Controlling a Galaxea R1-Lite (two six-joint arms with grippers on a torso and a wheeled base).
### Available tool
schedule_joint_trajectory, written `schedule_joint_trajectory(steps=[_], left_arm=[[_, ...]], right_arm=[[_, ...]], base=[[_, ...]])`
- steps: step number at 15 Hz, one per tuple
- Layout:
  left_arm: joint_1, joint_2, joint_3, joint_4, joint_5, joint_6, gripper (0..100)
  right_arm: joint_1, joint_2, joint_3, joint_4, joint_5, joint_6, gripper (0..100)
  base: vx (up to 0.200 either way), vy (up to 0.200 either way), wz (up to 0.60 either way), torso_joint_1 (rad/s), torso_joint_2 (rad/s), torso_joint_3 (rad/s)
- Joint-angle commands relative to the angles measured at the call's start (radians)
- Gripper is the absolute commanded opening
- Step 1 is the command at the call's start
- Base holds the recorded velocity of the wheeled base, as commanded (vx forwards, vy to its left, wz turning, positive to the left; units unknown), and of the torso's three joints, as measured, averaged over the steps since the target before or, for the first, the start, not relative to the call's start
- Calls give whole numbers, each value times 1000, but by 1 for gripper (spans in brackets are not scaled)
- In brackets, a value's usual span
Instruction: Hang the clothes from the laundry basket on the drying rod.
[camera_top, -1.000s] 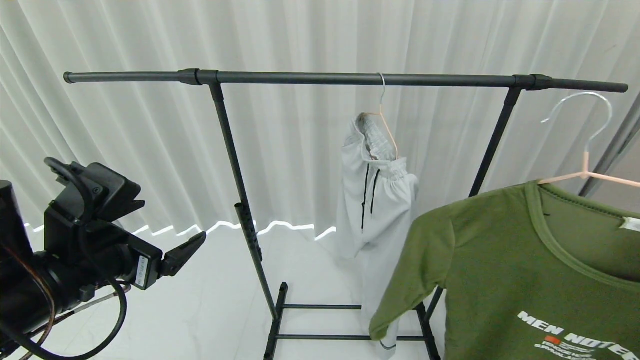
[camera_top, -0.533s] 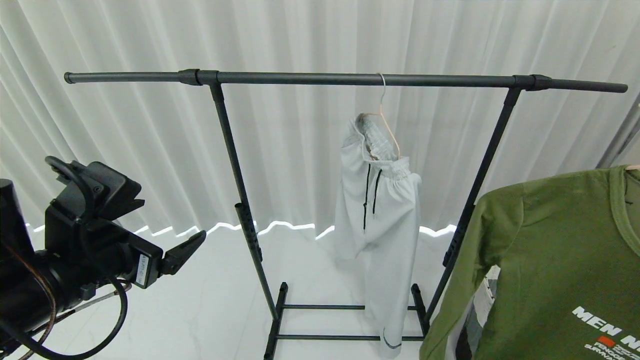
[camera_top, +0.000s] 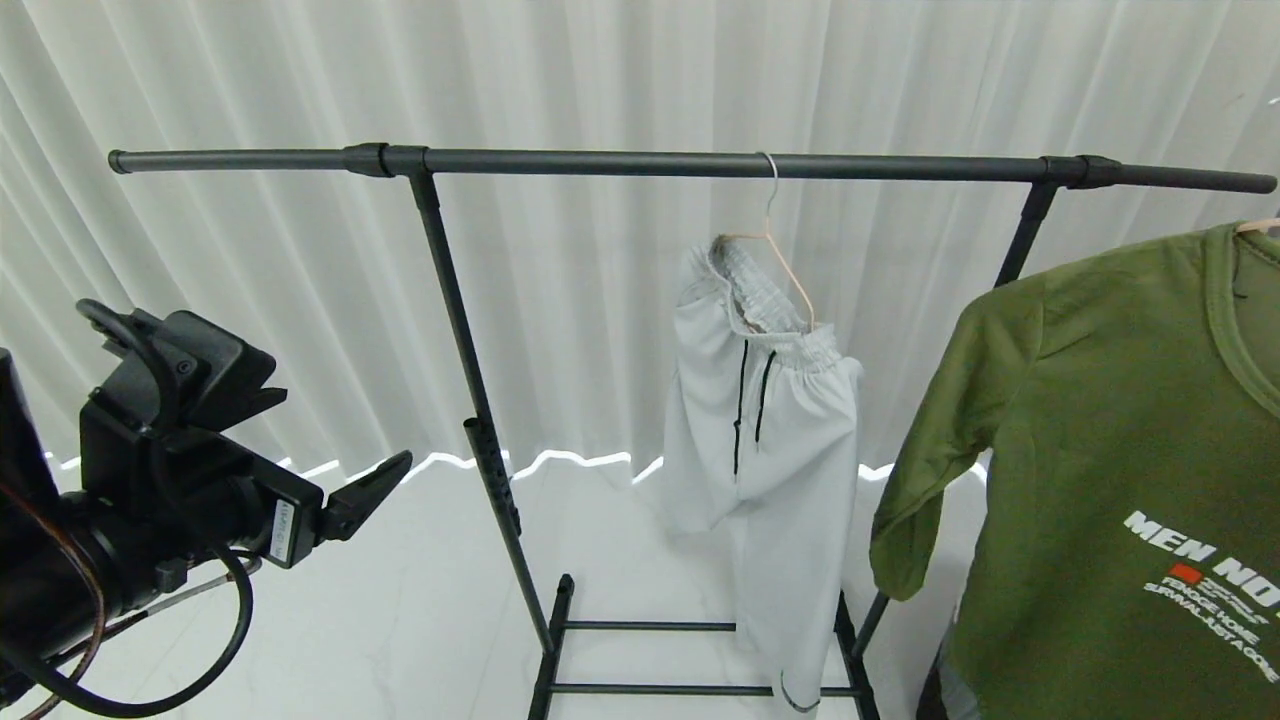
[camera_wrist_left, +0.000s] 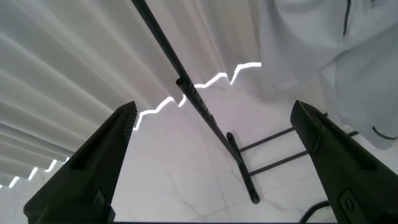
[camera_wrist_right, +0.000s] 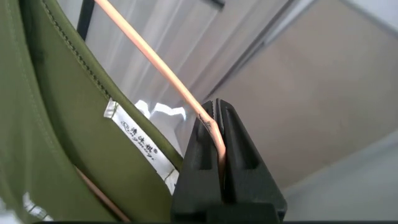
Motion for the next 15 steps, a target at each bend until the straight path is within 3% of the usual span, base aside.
schedule_joint_trajectory(steps=[1, 9, 15], left_arm=[[0, -2, 0, -1, 0, 0, 100], [-12, -3, 0, -2, 0, -1, 100], [-12, 6, 7, -59, 0, 0, 100]], right_arm=[[0, 96, -38, -6, 1, -1, 0], [2, 246, -60, -76, 1, 2, 0], [2, 335, -68, -96, -5, 1, 0]], base=[[200, 0, 0, 7, 7, -2], [200, 0, 0, 6, 2, 4], [0, 0, 0, 0, 0, 0]])
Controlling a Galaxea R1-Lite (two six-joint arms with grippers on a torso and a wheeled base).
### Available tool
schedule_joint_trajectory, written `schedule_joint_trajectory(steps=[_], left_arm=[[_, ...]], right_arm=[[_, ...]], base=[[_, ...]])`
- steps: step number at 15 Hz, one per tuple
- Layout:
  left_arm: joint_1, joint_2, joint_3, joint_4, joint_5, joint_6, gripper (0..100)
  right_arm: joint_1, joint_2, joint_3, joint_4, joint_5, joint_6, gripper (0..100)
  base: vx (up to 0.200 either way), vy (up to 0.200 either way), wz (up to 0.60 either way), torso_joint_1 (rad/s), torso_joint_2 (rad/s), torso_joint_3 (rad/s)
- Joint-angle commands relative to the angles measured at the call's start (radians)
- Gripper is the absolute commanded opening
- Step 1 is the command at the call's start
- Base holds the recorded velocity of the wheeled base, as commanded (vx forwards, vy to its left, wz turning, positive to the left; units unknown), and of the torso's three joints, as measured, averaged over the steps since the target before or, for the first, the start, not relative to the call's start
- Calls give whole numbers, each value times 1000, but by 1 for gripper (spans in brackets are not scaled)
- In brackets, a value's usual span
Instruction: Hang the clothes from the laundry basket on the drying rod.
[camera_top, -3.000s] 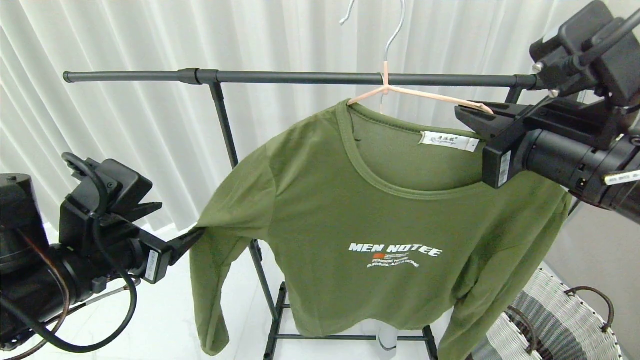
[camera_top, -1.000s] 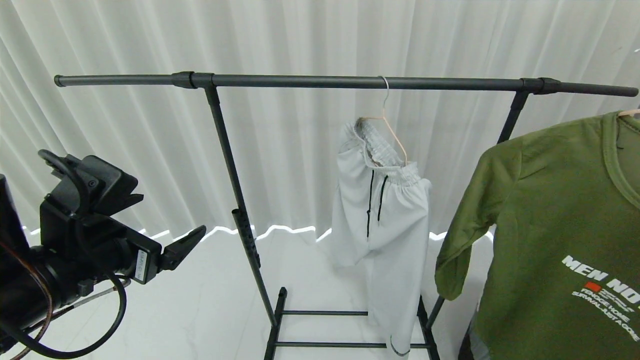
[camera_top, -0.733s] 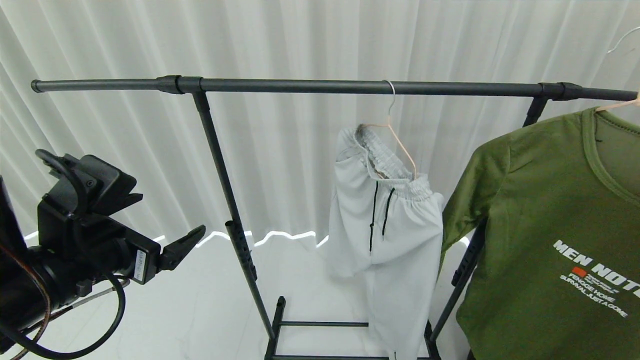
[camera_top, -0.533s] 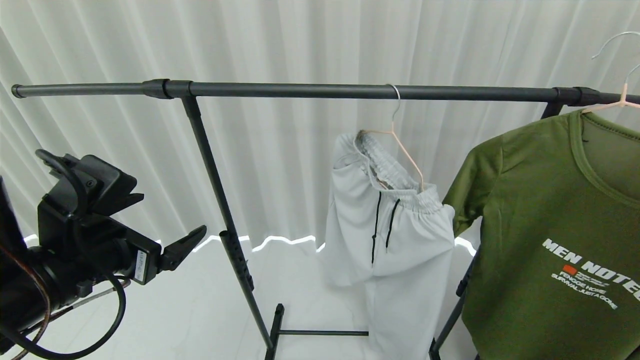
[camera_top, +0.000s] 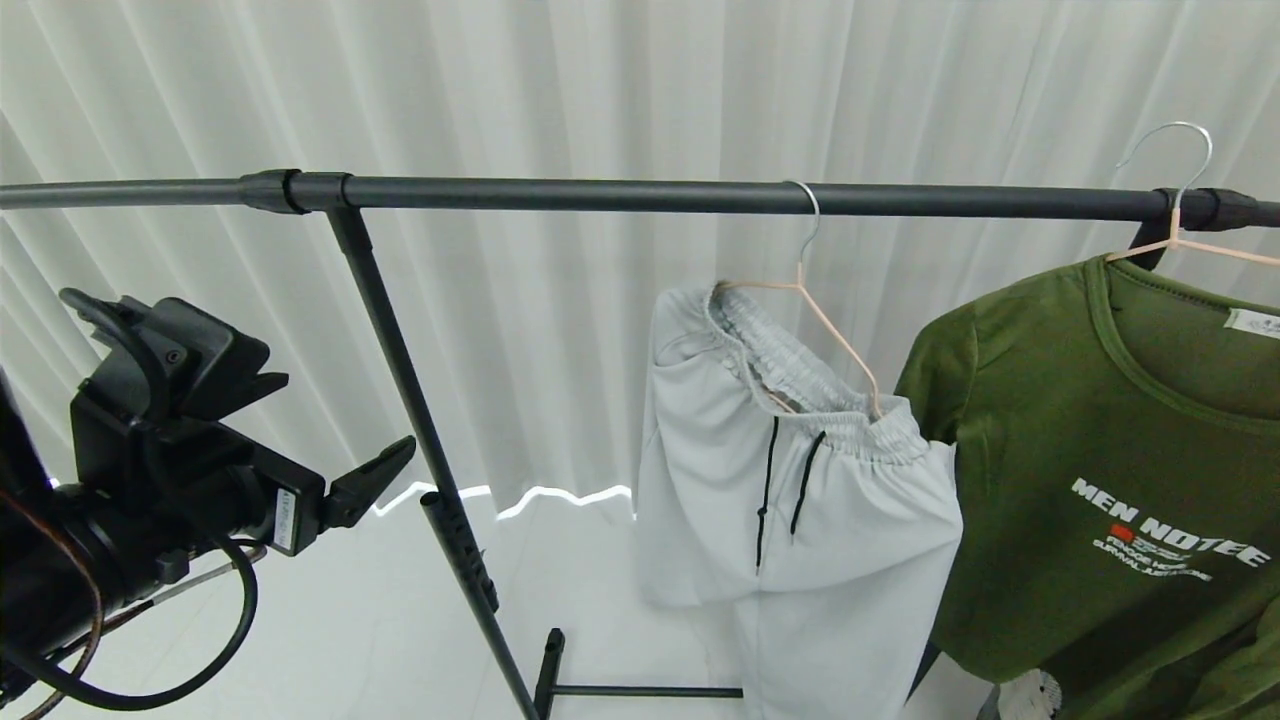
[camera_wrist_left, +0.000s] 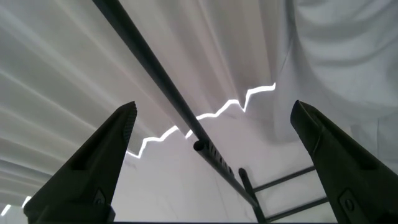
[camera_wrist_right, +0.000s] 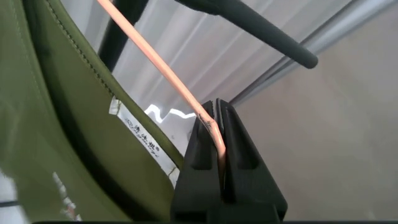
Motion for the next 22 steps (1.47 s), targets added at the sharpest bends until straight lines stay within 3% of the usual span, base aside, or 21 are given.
schedule_joint_trajectory(steps=[1, 11, 15, 16, 22], left_arm=[[1, 2, 2, 0, 0, 0, 100], [-4, 2, 6, 0, 0, 2, 100], [-7, 7, 6, 0, 2, 2, 100], [-7, 5, 6, 0, 2, 2, 100], [-7, 2, 29, -1, 2, -1, 100]], right_arm=[[1, 48, -1, 0, 0, -1, 0], [33, 110, -17, -32, -11, -4, 0], [102, 92, 20, -32, -17, -3, 0], [108, 80, 31, -32, -17, -1, 100], [130, -80, 178, -95, -3, 7, 100]], base=[[0, 0, 0, 0, 0, 0], [0, 0, 0, 0, 0, 0], [0, 0, 0, 0, 0, 0], [0, 0, 0, 0, 0, 0], [0, 0, 0, 0, 0, 0]])
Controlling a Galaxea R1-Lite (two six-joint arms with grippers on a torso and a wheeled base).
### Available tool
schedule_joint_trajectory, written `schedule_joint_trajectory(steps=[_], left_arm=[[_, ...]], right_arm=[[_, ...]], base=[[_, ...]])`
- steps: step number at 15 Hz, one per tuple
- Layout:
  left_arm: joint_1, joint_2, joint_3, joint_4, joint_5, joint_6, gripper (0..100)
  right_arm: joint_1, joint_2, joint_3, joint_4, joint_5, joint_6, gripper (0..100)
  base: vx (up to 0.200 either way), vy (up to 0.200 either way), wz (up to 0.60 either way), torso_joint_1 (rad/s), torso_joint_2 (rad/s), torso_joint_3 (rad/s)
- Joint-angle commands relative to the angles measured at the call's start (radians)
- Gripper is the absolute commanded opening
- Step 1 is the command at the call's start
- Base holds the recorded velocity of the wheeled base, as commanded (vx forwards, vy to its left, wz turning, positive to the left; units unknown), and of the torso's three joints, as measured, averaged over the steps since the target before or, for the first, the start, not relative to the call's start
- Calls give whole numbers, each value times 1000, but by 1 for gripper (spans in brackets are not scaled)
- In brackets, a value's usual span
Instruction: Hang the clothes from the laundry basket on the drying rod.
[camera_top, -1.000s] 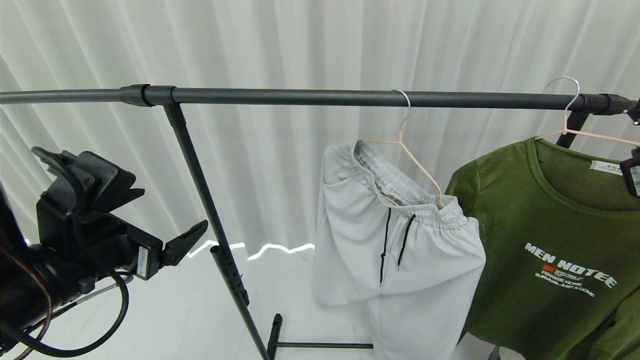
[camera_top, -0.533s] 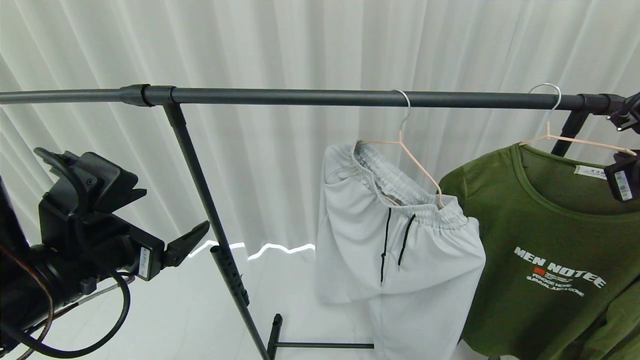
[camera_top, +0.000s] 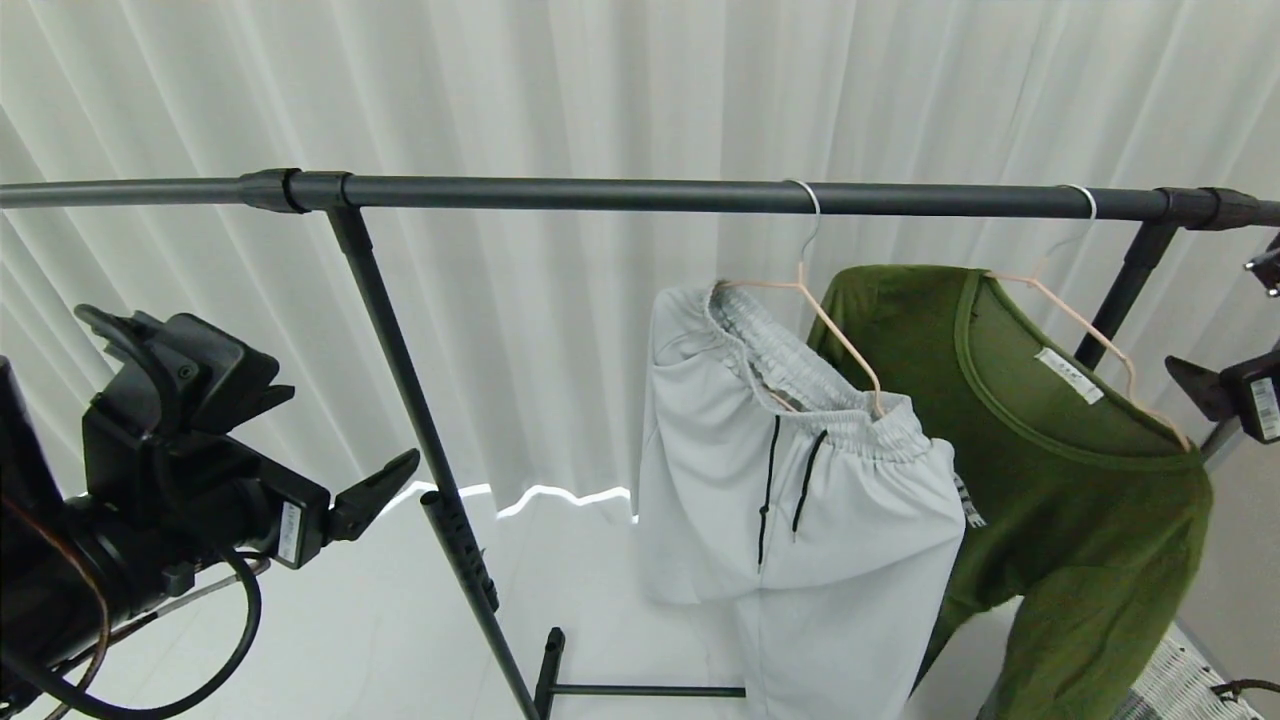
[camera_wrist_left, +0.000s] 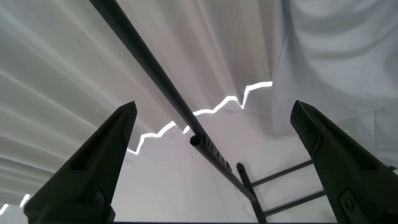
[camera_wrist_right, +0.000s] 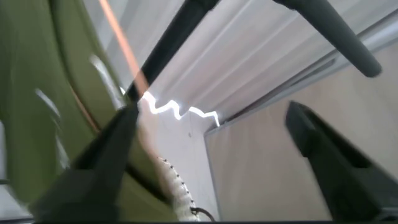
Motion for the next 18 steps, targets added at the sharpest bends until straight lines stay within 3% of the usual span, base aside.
schedule_joint_trajectory(steps=[1, 6, 11, 16, 18], left_arm=[[0, -2, 16, -3, 0, 1, 100], [6, -10, 36, -4, 77, 1, 100], [9, -77, 88, -4, 167, -1, 100], [44, -227, 201, -3, 256, -1, 100], [66, -335, 283, -1, 298, -1, 100]], right_arm=[[18, -101, 64, -4, 13, 1, 100], [42, -267, 179, -1, 140, 59, 100], [16, -358, 236, 9, 140, 79, 100], [-108, -493, 248, 195, 140, 85, 100], [-123, -611, 250, 355, 140, 108, 100]], base=[[0, 0, 0, 0, 0, 0], [0, 0, 0, 0, 0, 0], [-200, 0, 0, 3, 5, -2], [-200, 0, 0, -1, 2, 7], [-100, 0, 0, 1, 1, 1]])
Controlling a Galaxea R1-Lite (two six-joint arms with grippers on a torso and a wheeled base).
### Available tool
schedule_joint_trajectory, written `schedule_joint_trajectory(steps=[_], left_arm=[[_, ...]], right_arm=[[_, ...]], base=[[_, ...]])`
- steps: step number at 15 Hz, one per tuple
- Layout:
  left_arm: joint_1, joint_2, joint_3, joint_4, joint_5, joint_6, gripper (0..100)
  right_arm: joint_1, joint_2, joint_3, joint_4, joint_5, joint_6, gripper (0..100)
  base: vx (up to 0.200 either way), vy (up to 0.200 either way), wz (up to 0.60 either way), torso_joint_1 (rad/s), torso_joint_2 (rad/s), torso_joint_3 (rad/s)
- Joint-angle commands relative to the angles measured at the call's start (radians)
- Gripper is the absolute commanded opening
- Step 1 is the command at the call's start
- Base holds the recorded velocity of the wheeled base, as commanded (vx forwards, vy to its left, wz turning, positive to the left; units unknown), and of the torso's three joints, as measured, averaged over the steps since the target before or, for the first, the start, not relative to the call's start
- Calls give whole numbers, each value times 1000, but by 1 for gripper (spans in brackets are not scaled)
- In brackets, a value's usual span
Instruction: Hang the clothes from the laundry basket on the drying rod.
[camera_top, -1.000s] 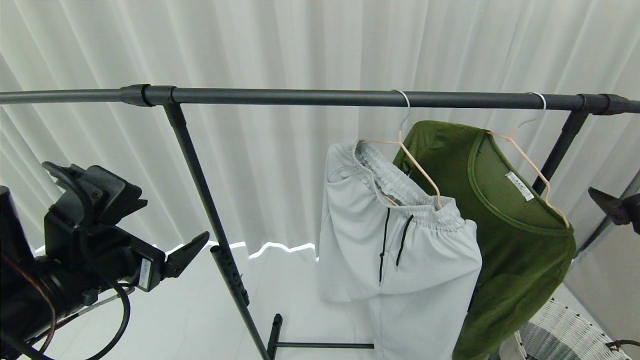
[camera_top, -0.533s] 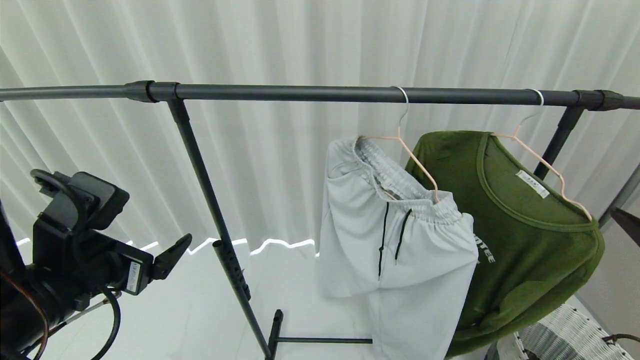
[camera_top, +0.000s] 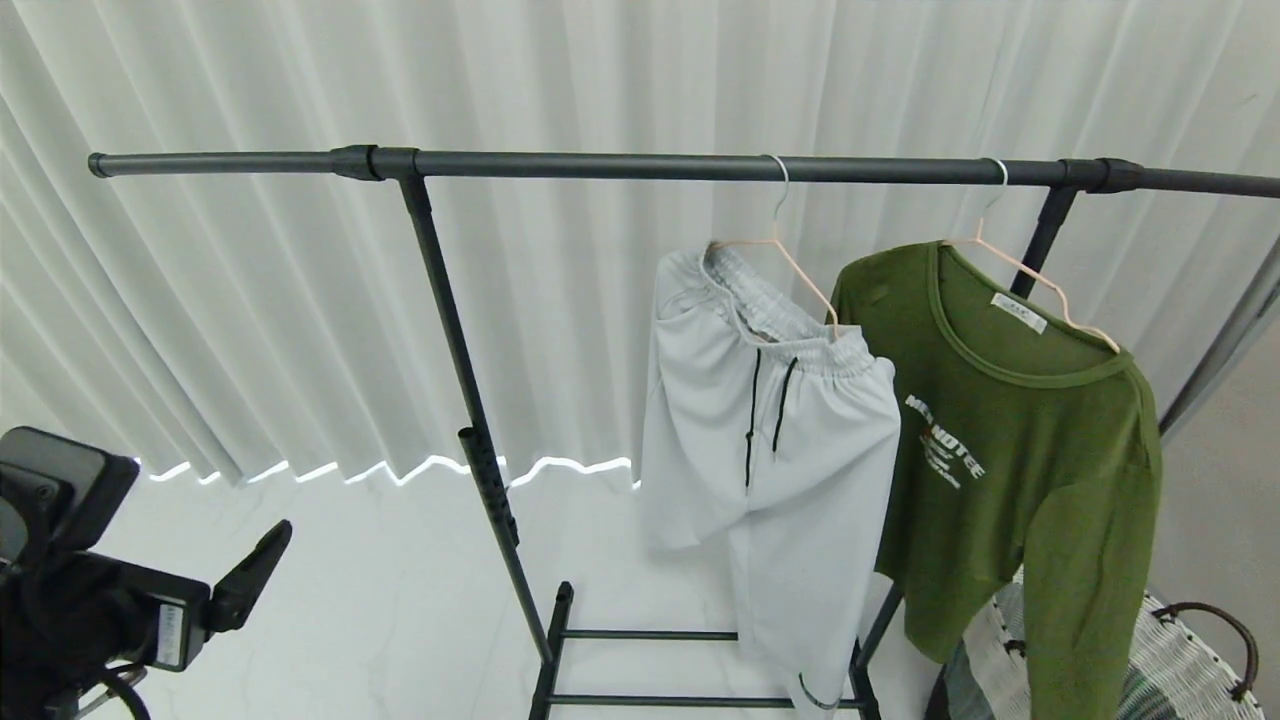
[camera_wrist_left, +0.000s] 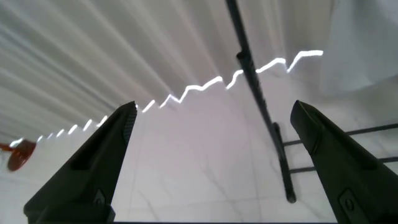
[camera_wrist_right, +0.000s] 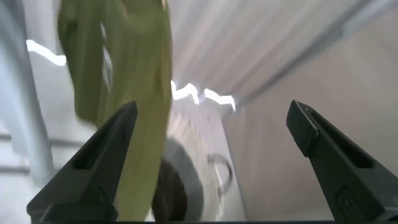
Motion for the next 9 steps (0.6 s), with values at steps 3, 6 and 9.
schedule_joint_trajectory(steps=[3, 6, 9], left_arm=[[39, -199, 123, 8, 94, 5, 100], [159, -242, 152, 8, 185, -18, 100], [249, -351, 235, 8, 182, -37, 100]], right_arm=[[-99, -232, 3, 267, -2, 63, 100], [-210, -335, 3, 462, 0, 158, 100], [-221, -437, 84, 499, 6, 175, 100]], base=[[0, 0, 0, 0, 0, 0], [0, 0, 0, 0, 0, 0], [0, 0, 0, 0, 0, 0]])
